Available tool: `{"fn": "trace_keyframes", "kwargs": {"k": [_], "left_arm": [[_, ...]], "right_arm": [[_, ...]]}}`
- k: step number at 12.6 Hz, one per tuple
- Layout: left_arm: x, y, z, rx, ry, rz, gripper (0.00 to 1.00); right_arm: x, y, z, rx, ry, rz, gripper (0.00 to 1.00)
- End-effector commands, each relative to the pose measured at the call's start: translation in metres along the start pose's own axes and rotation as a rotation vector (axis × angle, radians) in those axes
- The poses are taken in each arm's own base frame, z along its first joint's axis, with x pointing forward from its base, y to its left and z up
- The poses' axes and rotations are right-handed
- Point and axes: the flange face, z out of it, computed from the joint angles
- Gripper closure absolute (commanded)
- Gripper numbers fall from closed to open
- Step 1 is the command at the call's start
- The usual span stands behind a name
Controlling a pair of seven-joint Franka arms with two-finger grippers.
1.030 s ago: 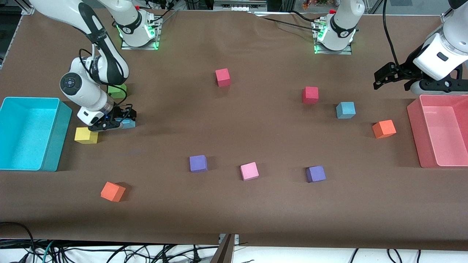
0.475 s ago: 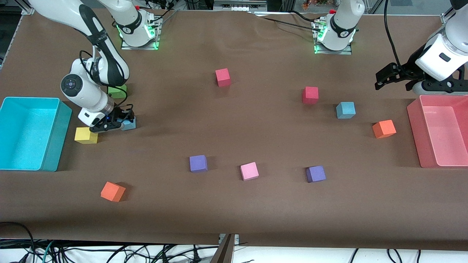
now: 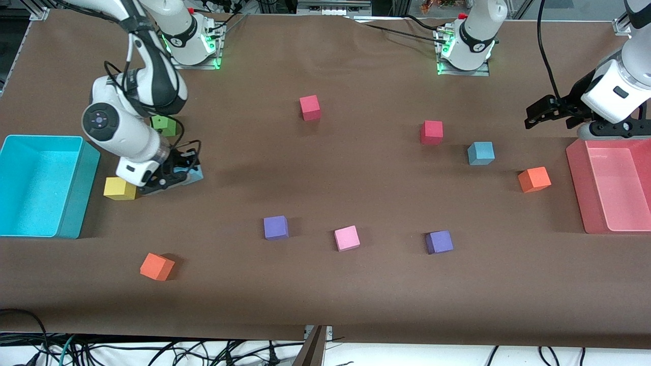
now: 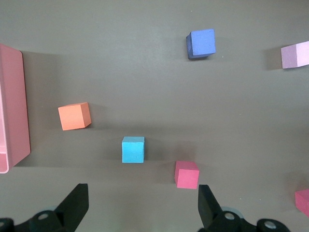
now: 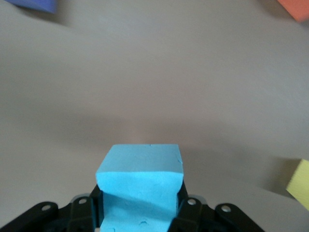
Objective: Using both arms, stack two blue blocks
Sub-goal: 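Lift the light-blue cube with the right gripper toward the table middle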
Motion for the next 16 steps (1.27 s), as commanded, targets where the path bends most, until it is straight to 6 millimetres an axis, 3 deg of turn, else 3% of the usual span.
{"fn": "trace_keyframes", "kwargs": {"k": [1,3,5,6,9,11,12,15,16], "left_arm": [[-0.003,-0.002,-0.004,0.019,0.004,-0.001,0.00],[-0.001,-0.001,-0.006,0.017,0.024,-0.001,0.00],[0.001,-0.002,-0.006,0.016,0.042,-0.002,0.00],[0.002,-0.002,-0.007,0.015,0.050,-0.002,0.00],[0.004,-0.009,0.008,0.035,0.034,-0.007,0.00],[0.006,-0.010,0.015,0.047,0.038,-0.001,0.00],[0.007,-0.009,0.018,0.049,0.032,0.009,0.00],[0.007,-0.009,0.027,0.050,0.012,0.011,0.00],[0.007,-0.009,0.029,0.050,0.009,0.001,0.00]], "right_arm": [[0.049,-0.062,0.000,0.006,-0.032,0.064,0.75],[0.085,-0.123,0.006,0.001,-0.060,0.153,0.75],[0.117,-0.210,0.026,-0.009,-0.067,0.233,0.75],[0.129,-0.243,0.041,-0.010,-0.052,0.289,0.75],[0.144,-0.311,0.093,0.002,-0.037,0.382,0.75],[0.136,-0.340,0.126,-0.019,-0.048,0.425,0.75],[0.136,-0.349,0.131,0.000,-0.030,0.434,0.75],[0.136,-0.360,0.130,0.026,-0.006,0.432,0.75],[0.135,-0.362,0.130,0.028,-0.007,0.432,0.66]]}}
